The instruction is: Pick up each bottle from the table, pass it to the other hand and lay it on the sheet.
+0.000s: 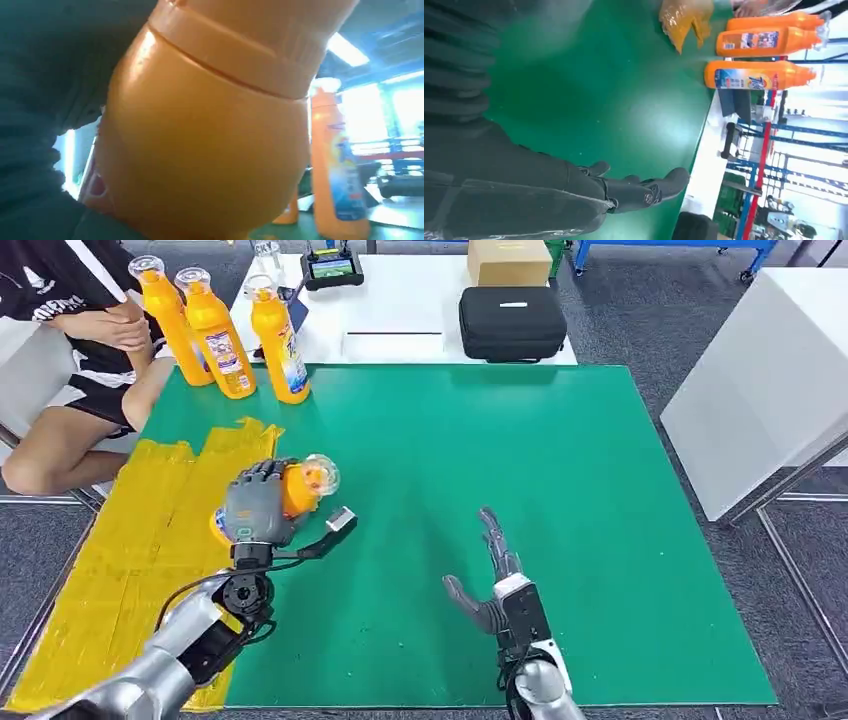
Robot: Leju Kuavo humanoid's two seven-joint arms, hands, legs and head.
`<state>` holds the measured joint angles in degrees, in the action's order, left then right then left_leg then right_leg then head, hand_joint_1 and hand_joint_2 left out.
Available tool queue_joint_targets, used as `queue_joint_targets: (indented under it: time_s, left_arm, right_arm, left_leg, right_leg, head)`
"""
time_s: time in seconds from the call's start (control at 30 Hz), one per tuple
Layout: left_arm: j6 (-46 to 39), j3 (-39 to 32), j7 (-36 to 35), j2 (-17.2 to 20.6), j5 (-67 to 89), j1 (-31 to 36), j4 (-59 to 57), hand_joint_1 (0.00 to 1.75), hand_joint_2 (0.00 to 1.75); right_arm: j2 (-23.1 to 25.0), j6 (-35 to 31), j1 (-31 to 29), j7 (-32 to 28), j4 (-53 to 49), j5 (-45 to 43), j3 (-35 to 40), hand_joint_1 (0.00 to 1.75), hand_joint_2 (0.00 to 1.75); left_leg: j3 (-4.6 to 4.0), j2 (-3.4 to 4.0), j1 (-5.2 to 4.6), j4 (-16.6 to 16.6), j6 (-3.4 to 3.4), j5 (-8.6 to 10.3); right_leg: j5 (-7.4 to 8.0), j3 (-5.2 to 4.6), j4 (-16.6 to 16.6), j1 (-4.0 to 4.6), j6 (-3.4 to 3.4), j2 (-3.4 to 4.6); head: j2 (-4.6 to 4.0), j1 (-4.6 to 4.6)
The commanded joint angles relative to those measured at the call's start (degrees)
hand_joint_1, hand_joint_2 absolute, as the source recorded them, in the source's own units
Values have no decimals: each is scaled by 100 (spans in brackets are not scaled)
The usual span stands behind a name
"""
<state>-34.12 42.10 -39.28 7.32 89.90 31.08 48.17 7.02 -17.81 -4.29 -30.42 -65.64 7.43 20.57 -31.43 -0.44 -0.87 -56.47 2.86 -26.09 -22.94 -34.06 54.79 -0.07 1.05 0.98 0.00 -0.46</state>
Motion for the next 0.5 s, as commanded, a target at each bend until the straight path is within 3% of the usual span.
queue_joint_targets:
  time_s: [0.03,0.2,0.27,0.5]
  left_arm:
    - [273,1347,314,120,10,783,-1845,175,175]
    - [343,1408,675,6,10,725,-2269,175,175]
    - [463,1737,571,-48,10,736,-2577,175,175]
    - [1065,1904,514,-100,10,567,-3158,175,175]
  right_arm:
    - [78,102,-35,35,-103,15,-291,0,175]
    - [83,145,-63,31,-21,24,-303,0,175]
    - [98,174,-94,22,29,37,-315,0,175]
    - [103,269,-87,3,10,129,-277,0,175]
  left_leg:
    - [17,6,4,5,-16,-3]
    - [30,39,6,5,-27,-7]
    - [34,42,5,7,-25,-7]
    - [56,100,11,15,-51,-21]
  right_leg:
    - [-2,14,-3,4,-3,-1]
    - [0,15,3,5,-8,25]
    - [1,14,7,5,-7,33]
    - [14,20,19,8,-22,88]
  head:
    - [0,2]
    - [0,0]
    - [0,0]
    - [0,2]
